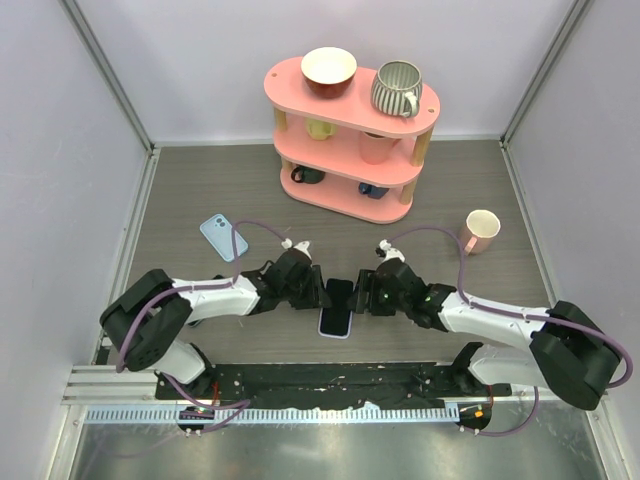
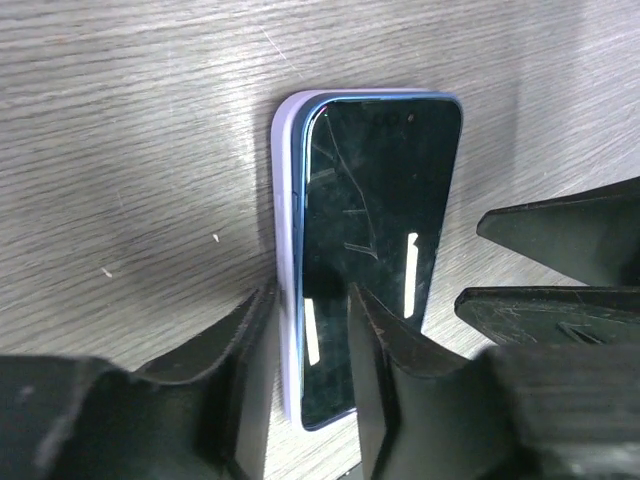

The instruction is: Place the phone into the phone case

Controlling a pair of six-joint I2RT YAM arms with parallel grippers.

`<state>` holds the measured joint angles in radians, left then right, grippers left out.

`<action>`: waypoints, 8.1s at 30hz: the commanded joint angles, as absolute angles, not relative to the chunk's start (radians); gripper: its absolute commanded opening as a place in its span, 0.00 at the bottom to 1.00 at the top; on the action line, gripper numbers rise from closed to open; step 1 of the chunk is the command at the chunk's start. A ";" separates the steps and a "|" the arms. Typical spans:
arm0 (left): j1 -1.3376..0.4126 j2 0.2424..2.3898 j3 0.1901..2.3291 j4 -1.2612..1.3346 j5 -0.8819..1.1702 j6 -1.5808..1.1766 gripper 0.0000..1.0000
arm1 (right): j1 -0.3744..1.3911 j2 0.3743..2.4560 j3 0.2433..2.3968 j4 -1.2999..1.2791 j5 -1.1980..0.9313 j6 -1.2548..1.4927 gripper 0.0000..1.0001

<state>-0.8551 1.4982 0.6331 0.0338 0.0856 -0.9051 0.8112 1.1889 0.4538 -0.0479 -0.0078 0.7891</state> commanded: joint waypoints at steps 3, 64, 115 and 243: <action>-0.847 1.545 0.606 0.095 0.182 -0.953 0.27 | 0.871 1.192 0.442 0.060 0.078 0.830 0.63; -0.807 1.575 0.454 0.385 0.365 -1.089 0.15 | 0.934 1.241 0.278 0.816 -0.153 0.973 0.63; -0.775 1.505 0.495 0.287 0.393 -0.962 0.13 | 0.900 1.229 0.322 0.467 -0.147 0.893 0.37; -0.525 0.994 0.715 -0.029 0.957 -0.752 0.25 | 0.899 0.835 0.508 0.541 -0.376 0.745 0.01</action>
